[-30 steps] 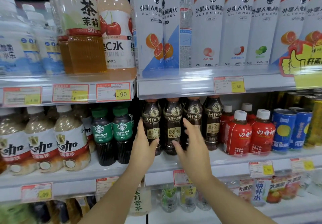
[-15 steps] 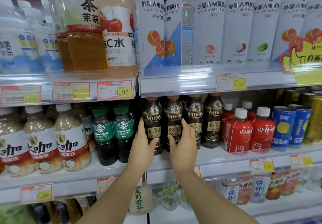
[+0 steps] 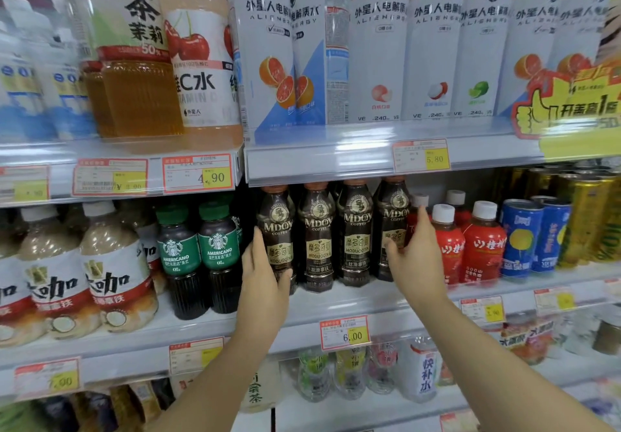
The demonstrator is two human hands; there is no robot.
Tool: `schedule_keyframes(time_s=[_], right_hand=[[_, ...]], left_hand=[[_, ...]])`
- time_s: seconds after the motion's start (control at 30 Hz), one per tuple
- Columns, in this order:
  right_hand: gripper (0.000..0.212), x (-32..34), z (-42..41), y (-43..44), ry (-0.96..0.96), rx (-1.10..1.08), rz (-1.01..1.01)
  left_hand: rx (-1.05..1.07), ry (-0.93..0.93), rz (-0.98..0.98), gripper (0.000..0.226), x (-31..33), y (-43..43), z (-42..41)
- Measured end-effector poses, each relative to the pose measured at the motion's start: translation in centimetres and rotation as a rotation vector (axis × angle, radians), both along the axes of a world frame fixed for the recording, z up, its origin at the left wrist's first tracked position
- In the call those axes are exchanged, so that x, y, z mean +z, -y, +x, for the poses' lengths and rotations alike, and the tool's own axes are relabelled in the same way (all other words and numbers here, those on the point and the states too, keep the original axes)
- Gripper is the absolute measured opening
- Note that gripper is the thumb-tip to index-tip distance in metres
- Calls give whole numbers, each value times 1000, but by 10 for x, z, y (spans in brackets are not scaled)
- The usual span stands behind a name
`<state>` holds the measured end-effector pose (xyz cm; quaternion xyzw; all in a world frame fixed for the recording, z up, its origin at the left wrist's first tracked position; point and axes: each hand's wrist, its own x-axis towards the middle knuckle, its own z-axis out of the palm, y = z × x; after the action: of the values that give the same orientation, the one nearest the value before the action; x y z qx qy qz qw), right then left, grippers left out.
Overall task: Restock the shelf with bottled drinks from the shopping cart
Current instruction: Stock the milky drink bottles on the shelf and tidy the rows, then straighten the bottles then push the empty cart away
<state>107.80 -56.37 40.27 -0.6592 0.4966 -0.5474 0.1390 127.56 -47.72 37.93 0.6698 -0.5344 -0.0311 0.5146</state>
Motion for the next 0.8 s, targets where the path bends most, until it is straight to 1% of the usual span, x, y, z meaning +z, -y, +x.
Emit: schedule_keyframes(time_s=[0.1, 0.13, 0.2, 0.27, 0.47, 0.63, 0.67, 0.73, 0.8], right_hand=[[71, -4, 4, 7, -38, 4, 62], [68, -6, 6, 8, -39, 2, 64], [64, -9, 8, 8, -31, -14, 47], [63, -12, 8, 8, -15, -34, 29], [64, -20, 11, 6, 13, -49, 6], [66, -14, 3, -4, -49, 2, 20], [66, -14, 0, -12, -63, 12, 2], [63, -18, -2, -32, -75, 47, -94], [57, -30, 5, -57, -84, 147, -192]], left_hand=[[85, 207, -82, 77, -8, -9, -14], [85, 270, -85, 75, -11, -10, -18], [52, 329, -46, 73, -16, -12, -23], [32, 337, -16, 70, -17, -12, -24], [23, 316, -17, 70, -17, -11, -22], [6, 305, 24, 67, -12, -15, -23], [-1, 308, 27, 66, -11, -17, -23], [-34, 317, 3, 62, -9, -25, -21], [-80, 321, -31, 52, -8, -42, -18]])
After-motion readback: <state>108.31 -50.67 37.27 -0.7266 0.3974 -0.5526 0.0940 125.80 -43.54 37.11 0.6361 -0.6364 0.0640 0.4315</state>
